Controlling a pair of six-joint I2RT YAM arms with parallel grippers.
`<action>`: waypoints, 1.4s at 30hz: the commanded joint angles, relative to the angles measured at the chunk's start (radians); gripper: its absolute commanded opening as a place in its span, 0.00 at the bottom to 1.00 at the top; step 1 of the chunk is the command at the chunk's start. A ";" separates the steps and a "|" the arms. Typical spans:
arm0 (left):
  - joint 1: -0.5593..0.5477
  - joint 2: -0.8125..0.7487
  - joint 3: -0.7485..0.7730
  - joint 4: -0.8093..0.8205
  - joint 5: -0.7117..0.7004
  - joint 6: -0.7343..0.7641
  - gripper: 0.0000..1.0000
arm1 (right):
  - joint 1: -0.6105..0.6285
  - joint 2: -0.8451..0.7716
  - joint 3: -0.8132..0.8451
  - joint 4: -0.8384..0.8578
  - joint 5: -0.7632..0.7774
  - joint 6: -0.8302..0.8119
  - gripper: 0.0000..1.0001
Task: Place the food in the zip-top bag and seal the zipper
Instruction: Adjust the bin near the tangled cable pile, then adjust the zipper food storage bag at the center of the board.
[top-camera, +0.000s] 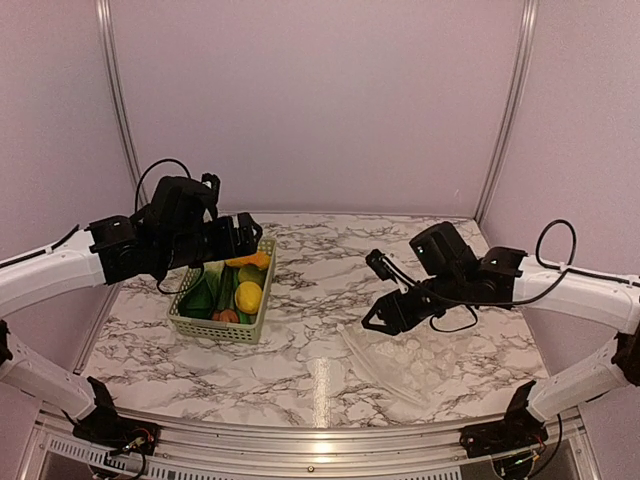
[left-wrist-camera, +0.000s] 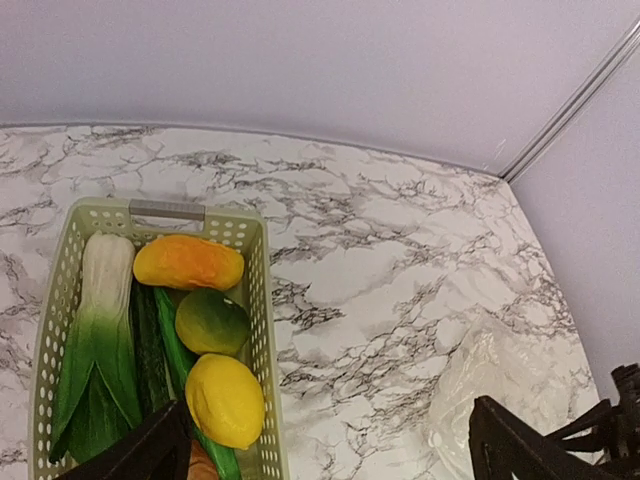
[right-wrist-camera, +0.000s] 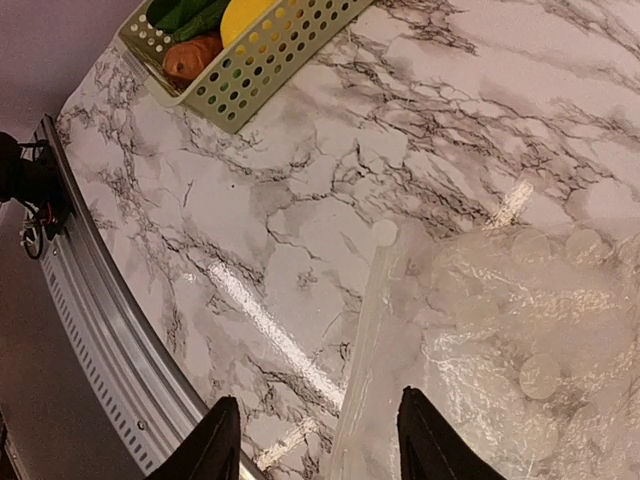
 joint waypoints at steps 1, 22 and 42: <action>-0.028 -0.089 0.006 0.170 -0.148 0.116 0.99 | 0.118 -0.010 -0.030 -0.140 0.126 0.042 0.50; 0.016 -0.011 -0.003 0.139 -0.010 0.135 0.84 | 0.379 0.245 0.101 -0.477 0.527 0.198 0.40; 0.016 0.065 0.019 0.074 0.052 0.009 0.80 | 0.340 0.369 0.304 -0.451 0.744 0.102 0.00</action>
